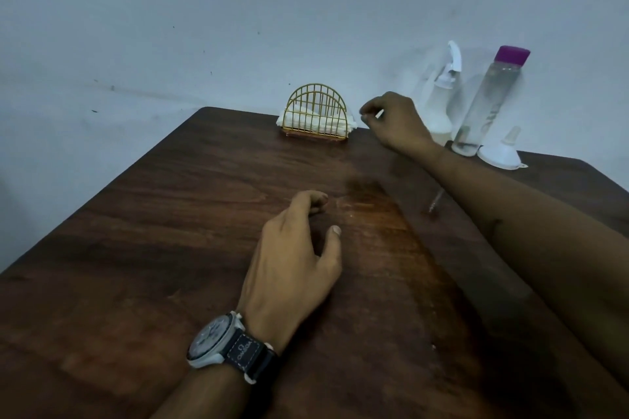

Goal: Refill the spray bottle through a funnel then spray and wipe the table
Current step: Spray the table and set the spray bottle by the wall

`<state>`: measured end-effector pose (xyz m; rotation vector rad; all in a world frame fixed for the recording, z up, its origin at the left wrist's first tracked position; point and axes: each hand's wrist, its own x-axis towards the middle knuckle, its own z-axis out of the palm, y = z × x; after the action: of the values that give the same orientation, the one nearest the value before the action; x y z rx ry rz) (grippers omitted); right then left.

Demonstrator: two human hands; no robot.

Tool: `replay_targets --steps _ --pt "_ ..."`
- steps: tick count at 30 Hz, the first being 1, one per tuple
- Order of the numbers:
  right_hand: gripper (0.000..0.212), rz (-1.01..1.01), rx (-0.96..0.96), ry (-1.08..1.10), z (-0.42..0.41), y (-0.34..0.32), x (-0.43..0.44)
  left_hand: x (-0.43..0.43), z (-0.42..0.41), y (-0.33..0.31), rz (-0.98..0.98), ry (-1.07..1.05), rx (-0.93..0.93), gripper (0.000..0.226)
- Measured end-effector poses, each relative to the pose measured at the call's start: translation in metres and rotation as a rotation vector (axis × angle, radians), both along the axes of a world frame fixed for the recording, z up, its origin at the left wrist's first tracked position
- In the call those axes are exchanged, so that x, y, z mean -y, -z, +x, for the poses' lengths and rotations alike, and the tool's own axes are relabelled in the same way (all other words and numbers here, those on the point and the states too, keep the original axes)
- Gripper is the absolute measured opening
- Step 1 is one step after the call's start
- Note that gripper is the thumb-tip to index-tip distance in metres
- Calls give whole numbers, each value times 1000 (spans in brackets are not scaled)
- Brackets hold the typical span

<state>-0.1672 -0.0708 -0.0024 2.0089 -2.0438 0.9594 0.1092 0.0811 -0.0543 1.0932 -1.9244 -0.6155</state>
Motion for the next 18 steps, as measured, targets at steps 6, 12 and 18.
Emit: replay_targets --steps 6,12,18 --pt "25 184 -82 22 16 -7 41 1 1 0 -7 8 -3 40" --pt "34 276 -126 47 8 -10 57 1 -1 2 -19 6 -9 38" --pt "22 273 -119 37 5 -7 64 2 -1 2 -30 6 -23 37"
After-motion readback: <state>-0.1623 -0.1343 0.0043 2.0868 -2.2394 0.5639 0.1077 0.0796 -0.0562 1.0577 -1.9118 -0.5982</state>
